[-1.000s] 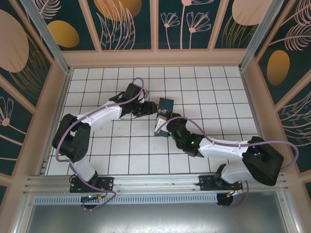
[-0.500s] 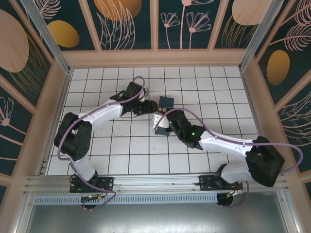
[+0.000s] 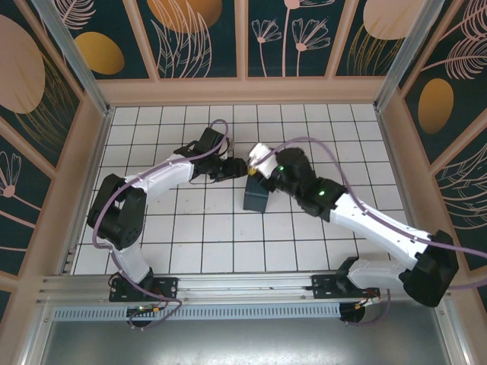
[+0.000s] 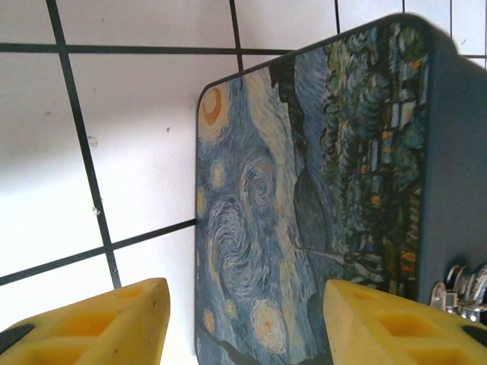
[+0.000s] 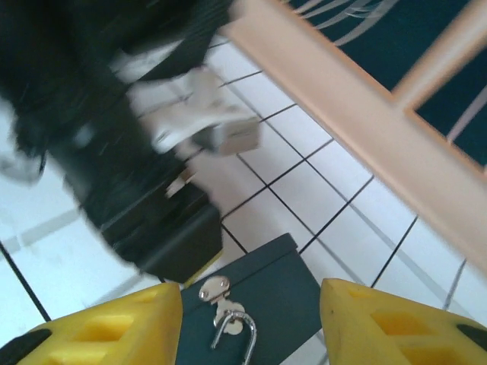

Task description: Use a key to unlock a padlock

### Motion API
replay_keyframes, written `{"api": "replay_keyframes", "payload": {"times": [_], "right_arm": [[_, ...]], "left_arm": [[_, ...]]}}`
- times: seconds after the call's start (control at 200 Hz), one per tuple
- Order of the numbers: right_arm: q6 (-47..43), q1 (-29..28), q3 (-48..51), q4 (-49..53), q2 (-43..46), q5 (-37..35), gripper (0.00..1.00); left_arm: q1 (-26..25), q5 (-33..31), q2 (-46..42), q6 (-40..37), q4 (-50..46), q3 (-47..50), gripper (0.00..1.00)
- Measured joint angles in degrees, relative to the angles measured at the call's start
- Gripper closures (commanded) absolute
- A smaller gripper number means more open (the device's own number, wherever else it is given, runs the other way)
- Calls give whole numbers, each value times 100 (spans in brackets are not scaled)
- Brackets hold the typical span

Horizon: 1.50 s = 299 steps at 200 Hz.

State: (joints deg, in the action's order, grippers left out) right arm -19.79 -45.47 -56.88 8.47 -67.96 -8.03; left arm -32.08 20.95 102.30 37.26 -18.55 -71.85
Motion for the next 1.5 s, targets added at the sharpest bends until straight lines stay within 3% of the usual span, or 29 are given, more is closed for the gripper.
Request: {"api": "replay_keyframes", "payload": {"times": [0.065,0.21,0.405,0.601,0.906,1.121,1.416,1.496], "right_arm": [[885,455,-164,111,-20,302,56],[2822,1582,-11,271,-247,1325,52],[4004,1971,426,396,-496,2264,52],[4376,2341,649,378,-767,2863,49],[4708,2385,935,-109,-938,3556,60],[4927,2385,1093,-514,-1049,3921,62],[5257,2413,1270,-957,-990,4240,93],[5495,2422,1397,-1176,-946,4262,98]], "left_arm": [[0,0,33,2,-20,-61,44],[0,2,90,2,-103,-151,44],[0,4,129,-2,-179,-243,44],[0,4,133,0,-186,-247,44],[0,7,136,2,-186,-247,45],[0,11,149,2,-184,-254,45],[7,35,157,2,-184,-254,46],[20,94,160,2,-186,-254,46]]}}
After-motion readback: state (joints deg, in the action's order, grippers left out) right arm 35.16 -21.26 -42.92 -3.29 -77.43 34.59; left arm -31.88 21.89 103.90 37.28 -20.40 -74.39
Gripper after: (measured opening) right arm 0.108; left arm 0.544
